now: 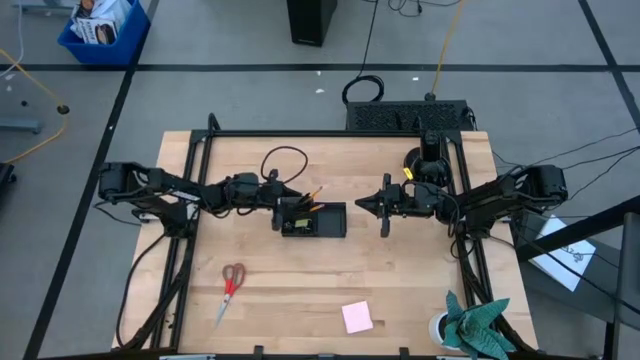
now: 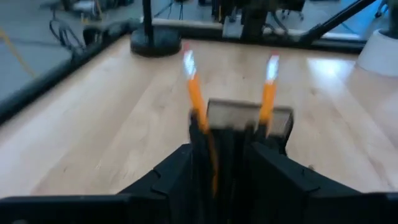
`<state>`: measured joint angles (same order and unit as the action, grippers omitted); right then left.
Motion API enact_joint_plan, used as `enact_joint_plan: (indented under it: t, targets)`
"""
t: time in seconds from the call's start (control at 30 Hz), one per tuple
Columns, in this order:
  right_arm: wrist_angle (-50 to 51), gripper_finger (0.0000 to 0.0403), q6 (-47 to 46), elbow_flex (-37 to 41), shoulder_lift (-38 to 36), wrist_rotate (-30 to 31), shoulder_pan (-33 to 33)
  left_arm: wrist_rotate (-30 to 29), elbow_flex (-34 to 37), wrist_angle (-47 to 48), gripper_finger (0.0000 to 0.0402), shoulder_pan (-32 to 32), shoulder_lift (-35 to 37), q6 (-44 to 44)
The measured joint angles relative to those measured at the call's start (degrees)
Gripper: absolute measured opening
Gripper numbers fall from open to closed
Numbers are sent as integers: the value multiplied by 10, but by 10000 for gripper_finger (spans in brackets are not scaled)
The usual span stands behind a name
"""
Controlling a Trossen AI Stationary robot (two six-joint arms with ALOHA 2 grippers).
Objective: Pick and place office supplies into organizer
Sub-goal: Put the red scissors into the black desk organizer
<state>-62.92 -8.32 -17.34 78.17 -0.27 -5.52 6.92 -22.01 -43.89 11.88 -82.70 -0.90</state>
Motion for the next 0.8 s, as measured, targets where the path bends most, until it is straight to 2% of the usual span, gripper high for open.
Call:
enact_joint_plan:
  t: [0.1, 0.2, 0.33, 0.47, 0.57, 0.63, 0.8]
  targets:
    - [0, 0, 1, 0, 0, 0, 0, -2, -18, 4, 173, -10, 27, 4]
    - [0, 0, 1, 0, 0, 0, 0, -27, -44, 75, 174, -30, 73, 9]
    - [1, 0, 1, 0, 0, 0, 0, -108, -110, 274, 175, -80, 141, 18]
    - [10, 0, 0, 0, 0, -1, 0, -180, -187, 515, 175, -163, 177, -44]
    - [15, 0, -5, 0, 0, -5, 0, -248, -221, 661, 175, -240, 179, -140]
    - [15, 0, -13, 0, 0, -13, 0, -290, -225, 737, 175, -294, 179, -241]
    - [15, 0, -24, 0, 0, -15, 8, -301, -221, 824, 175, -404, 159, -549]
